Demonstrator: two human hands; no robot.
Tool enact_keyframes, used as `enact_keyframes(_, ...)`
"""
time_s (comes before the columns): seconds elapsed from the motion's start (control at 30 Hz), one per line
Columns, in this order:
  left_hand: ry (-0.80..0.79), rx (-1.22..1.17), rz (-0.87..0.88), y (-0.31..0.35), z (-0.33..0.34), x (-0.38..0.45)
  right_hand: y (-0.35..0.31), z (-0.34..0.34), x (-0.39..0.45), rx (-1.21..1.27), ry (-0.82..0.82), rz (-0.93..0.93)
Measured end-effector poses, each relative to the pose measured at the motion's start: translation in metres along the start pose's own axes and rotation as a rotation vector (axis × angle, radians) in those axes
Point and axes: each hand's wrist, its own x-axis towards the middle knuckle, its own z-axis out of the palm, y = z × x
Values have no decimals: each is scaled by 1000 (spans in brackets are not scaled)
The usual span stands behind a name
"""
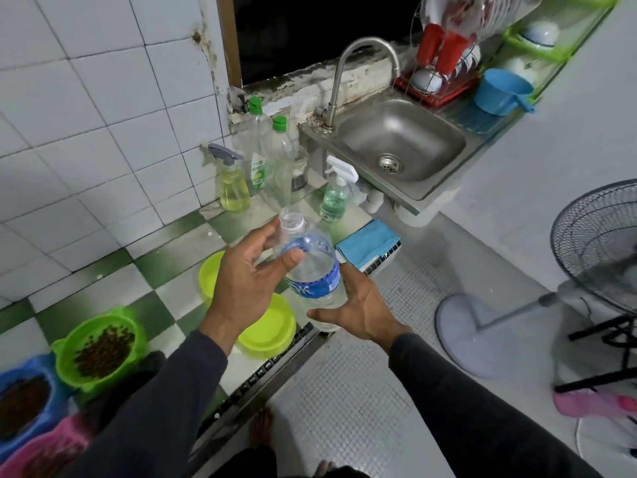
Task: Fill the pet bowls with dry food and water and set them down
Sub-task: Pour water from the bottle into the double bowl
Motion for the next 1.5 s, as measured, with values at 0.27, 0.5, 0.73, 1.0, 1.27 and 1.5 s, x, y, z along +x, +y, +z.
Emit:
enact_keyframes(0.27,91,-18,-65,-6,44,-71,30,-21,-70,-58,-129,-6)
enact_keyframes(0.5,195,-112,-206,-28,63,-122,51,-27,-112,-142,-244,4)
enact_keyframes(0.73,294,-234,-366,-56,68,-140,66,-18,-125,-249,-337,2)
enact_keyframes(1.0,336,-332,-493,-84,69,-145,75,-11,-126,-294,-404,31)
enact_keyframes(1.27,408,-410,-594,-107,67,-145,86,-4,-110,-353,-479,113)
enact_keyframes(1.5,433,-443,-624,-122,67,-140,95,1,-95,-414,-528,146)
